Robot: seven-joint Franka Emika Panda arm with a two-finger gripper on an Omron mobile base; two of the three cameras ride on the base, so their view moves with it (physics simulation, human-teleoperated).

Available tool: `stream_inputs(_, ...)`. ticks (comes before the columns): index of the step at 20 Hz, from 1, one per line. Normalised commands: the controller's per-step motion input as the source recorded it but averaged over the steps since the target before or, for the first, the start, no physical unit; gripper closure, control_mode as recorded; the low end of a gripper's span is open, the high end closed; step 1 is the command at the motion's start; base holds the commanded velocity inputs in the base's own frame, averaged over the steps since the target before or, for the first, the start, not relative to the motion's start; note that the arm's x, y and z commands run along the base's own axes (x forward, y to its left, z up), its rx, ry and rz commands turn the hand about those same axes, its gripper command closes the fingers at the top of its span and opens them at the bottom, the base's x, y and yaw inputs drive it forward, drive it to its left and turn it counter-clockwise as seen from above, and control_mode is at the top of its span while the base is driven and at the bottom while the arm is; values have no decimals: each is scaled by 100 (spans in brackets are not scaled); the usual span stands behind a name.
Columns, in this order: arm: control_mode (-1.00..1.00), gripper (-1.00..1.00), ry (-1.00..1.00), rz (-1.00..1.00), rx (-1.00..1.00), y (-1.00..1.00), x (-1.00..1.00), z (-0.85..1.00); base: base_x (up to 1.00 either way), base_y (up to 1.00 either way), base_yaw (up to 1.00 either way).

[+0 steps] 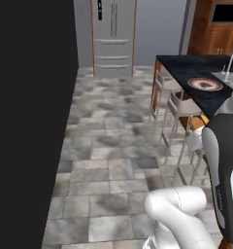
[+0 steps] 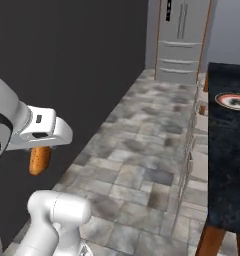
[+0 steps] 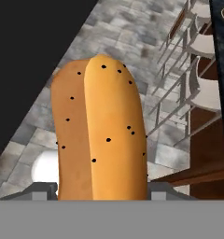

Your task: Move the hot dog bun to the plate on the dining table and place the condiment next to that plate. Then navigate to the fridge and take the sausage and place it on the plate as well.

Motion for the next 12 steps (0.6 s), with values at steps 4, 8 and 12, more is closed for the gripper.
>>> stream_inputs(4, 100, 100, 0, 0, 0, 0, 0, 0, 86, 78, -48)
stream_inputs(8, 100, 100, 0, 0, 0, 0, 0, 0, 83, 74, -49)
stream_inputs(12, 100, 100, 0, 0, 0, 0, 0, 0, 82, 71, -50)
